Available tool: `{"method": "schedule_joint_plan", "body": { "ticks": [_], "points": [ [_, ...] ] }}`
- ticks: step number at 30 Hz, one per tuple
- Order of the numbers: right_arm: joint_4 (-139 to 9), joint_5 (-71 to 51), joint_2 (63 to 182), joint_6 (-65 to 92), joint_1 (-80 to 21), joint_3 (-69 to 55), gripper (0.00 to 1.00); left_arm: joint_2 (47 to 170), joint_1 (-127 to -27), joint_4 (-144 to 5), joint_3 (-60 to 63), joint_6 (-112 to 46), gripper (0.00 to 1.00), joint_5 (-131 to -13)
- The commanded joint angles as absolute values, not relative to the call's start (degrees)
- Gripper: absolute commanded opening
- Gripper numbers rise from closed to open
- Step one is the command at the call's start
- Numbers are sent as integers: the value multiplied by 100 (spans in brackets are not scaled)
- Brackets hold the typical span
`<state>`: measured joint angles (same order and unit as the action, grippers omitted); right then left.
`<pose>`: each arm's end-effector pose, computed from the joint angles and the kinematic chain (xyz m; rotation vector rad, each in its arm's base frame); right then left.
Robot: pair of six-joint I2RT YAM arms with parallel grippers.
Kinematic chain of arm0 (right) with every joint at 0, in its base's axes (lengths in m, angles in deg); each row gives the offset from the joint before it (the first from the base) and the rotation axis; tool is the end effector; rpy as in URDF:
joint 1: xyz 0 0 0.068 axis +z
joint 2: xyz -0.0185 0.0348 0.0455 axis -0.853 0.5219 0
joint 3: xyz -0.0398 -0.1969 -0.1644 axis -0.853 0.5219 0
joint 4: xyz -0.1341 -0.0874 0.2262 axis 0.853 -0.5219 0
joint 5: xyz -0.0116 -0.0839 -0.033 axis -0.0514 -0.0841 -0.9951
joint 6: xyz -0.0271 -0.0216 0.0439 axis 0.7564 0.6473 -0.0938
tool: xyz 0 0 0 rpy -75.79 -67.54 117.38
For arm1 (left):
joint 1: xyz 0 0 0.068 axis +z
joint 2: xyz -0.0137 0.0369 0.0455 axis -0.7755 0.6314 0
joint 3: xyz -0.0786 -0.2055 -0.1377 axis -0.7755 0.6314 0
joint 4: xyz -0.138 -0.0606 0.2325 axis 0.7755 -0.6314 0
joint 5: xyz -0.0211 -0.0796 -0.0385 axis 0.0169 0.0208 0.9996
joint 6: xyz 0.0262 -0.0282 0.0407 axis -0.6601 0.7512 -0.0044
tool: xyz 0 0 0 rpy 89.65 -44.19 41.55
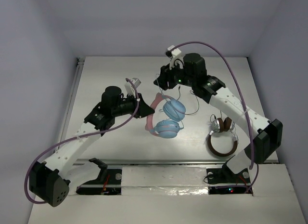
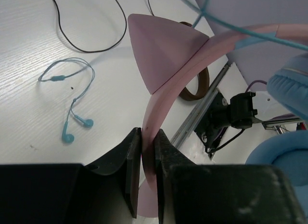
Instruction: Wrap the headphones
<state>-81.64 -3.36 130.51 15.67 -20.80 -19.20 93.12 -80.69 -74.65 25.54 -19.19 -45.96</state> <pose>0.2997 0.2442 0.3807 -0.7287 1.8128 0.7345 0.2185 -0.1506 0.3087 0.5341 1.8868 -1.2025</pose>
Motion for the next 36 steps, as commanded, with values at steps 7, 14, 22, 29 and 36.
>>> {"method": "schedule_joint_plan", "body": {
  "ticks": [7,14,22,29,36],
  "points": [
    [-6828,1205,12439,191,-3286,-1314,73,9077,-8134,-7097,2218,-1450,0,-4548],
    [-6063,1803,12130,-170,-3559,-663,64,8989,-8134,-6624,2051,-1109,0,-4451],
    [-6548,2540,11965,199,-3560,12,23,8822,-7924,-6358,1447,-835,0,-4749],
    [-5210,2483,11191,-452,-3560,1455,71,9199,-7327,-6184,882,-212,0,-4365],
    [-4159,2297,10891,-530,-3560,2017,32,9419,-7326,-6929,478,-369,0,-4363]
  ]
}}
